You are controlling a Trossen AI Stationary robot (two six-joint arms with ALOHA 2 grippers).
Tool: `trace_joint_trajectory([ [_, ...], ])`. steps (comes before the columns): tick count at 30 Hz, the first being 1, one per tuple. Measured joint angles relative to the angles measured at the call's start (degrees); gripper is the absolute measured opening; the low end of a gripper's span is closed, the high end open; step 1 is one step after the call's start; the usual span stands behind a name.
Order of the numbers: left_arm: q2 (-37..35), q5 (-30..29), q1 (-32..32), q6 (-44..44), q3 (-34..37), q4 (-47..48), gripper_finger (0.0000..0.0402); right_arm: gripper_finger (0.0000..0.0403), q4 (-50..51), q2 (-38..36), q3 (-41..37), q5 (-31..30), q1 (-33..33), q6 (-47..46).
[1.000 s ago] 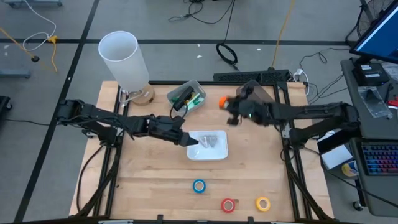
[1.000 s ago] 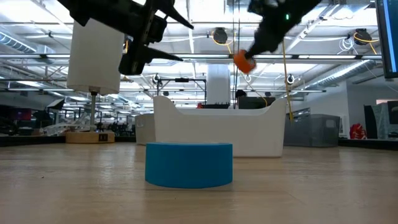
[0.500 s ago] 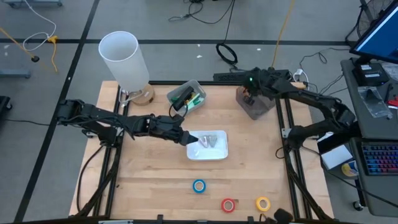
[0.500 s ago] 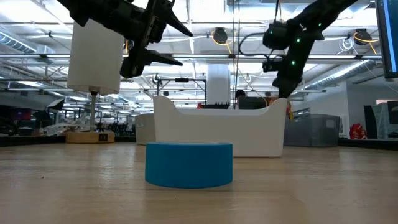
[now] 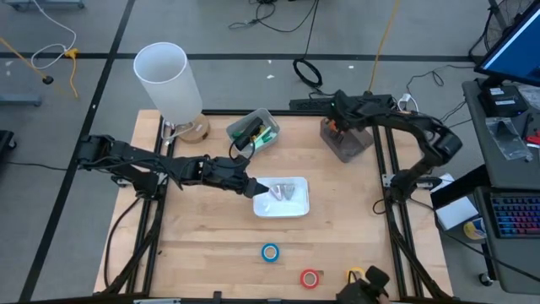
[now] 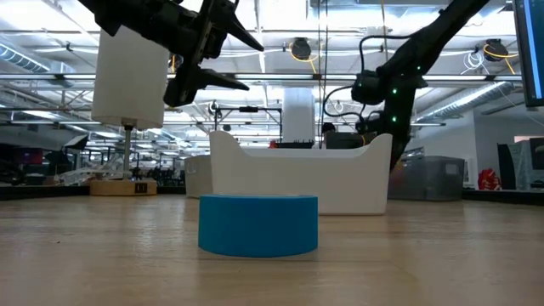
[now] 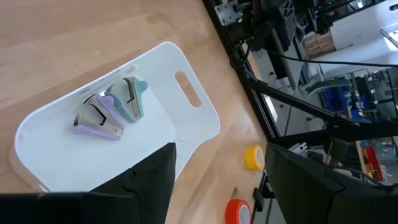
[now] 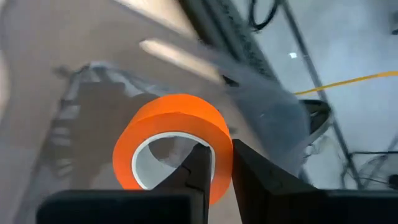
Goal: Pick and place Stapler, Stapler remover, tape
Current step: Put the orange tape into the black bin, then put the blue tape into the black bin
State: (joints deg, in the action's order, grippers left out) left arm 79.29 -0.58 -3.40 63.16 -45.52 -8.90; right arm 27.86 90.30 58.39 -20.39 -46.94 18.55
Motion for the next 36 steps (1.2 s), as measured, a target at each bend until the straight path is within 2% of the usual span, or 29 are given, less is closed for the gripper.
trace_joint_trajectory([
  [5,0.0,0.0,0.0,0.0,0.0,0.2,0.0243,0.0038,-0.2,2.6,0.1,-0.9,-0.1,1.5],
  [10,0.0,0.0,0.0,-0.3,0.0,0.5,0.0243,0.0044,-0.7,4.8,0.0,-5.4,-0.1,1.9],
  [16,0.0,0.0,0.0,-0.5,0.0,0.6,0.0243,0.0049,-2.2,5.2,0.0,-6.3,-0.1,2.1],
  [28,0.0,0.0,0.0,-1.5,0.0,0.6,0.0243,0.0115,-3.8,3.2,0.0,-6.6,-0.1,4.7],
  [36,0.0,0.0,-0.1,-1.6,0.0,0.6,0.0243,0.0136,-2.9,0.8,0.0,-6.6,0.2,4.9],
])
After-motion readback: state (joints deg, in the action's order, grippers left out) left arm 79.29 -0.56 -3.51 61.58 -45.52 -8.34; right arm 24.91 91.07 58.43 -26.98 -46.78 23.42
